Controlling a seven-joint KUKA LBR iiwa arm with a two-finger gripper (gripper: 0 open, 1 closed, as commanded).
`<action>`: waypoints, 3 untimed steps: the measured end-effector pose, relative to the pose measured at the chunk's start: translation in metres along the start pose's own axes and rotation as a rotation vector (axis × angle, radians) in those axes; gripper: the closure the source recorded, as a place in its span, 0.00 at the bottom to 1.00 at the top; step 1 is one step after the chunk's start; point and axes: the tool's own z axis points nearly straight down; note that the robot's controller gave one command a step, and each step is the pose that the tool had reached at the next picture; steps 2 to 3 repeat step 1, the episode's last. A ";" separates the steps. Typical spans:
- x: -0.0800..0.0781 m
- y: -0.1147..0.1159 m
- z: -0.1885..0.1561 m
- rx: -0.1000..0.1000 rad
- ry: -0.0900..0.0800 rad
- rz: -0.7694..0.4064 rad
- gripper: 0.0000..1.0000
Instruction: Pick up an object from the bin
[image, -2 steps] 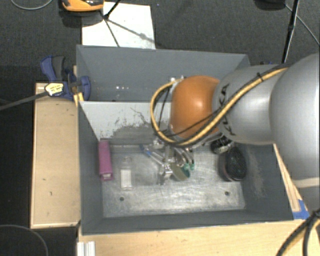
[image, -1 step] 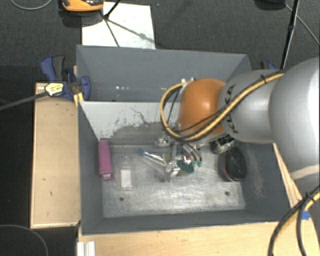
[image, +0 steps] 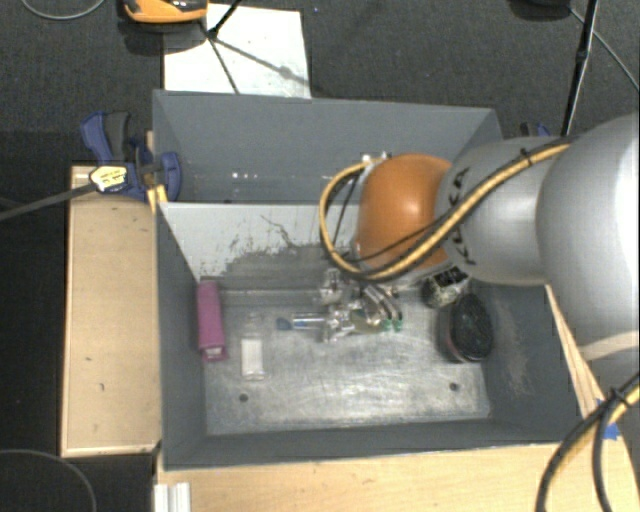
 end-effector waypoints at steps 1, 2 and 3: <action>0.005 -0.046 -0.140 0.005 0.008 0.014 1.00; 0.005 -0.046 -0.140 0.005 0.008 0.014 1.00; 0.005 -0.046 -0.140 0.005 0.008 0.014 1.00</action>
Offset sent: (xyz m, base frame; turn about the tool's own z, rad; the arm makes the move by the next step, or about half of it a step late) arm -0.0053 -0.0460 0.1345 0.0093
